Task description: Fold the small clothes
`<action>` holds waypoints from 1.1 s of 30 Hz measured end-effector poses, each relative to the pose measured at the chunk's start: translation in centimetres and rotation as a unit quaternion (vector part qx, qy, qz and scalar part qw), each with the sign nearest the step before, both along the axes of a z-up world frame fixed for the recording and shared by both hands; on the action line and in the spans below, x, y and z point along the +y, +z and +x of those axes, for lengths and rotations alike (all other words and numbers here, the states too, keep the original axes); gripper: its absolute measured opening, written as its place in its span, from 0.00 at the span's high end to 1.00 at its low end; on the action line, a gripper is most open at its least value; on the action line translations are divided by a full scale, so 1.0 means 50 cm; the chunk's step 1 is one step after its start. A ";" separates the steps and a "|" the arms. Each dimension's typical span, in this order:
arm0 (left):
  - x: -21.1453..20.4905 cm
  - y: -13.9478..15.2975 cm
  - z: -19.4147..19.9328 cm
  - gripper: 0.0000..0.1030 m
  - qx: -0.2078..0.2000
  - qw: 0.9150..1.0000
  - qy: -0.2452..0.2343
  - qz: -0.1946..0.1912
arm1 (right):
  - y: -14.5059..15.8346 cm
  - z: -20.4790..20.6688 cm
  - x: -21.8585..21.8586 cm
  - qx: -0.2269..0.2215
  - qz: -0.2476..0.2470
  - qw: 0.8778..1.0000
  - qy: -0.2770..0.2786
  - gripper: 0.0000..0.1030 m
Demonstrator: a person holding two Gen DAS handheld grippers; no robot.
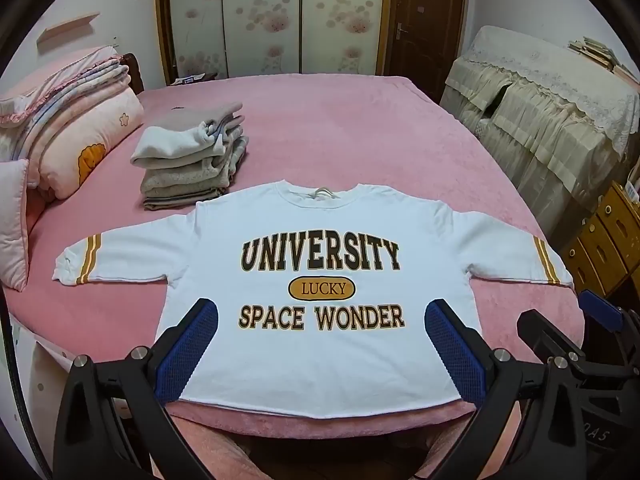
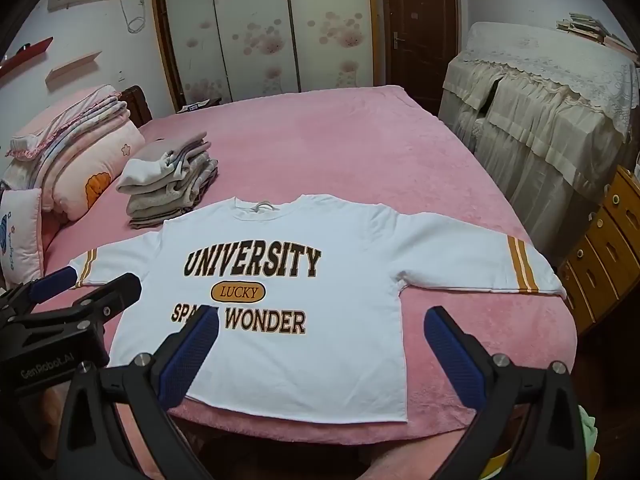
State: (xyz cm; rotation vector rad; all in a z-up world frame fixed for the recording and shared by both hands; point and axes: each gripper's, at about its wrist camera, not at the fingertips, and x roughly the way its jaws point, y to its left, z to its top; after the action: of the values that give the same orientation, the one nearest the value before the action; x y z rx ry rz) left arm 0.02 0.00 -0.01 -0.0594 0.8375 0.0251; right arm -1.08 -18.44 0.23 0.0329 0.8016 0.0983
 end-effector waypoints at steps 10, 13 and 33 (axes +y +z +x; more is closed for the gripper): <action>-0.003 -0.012 -0.001 0.00 0.004 1.000 -0.004 0.003 | -0.003 0.003 -0.006 0.007 0.004 1.000 0.000 0.00; -0.003 -0.016 -0.002 0.00 0.003 1.000 -0.003 0.005 | 0.004 -0.001 -0.010 0.005 0.006 1.000 0.000 0.00; -0.012 -0.017 0.034 0.00 0.025 1.000 0.003 0.007 | 0.000 0.035 -0.024 0.021 0.009 1.000 -0.017 0.00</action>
State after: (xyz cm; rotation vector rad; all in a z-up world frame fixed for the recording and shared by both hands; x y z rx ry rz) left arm 1.69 -0.60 -0.85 -0.0474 0.8877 0.0380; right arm 0.67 -19.62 0.25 0.0651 0.8413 0.0735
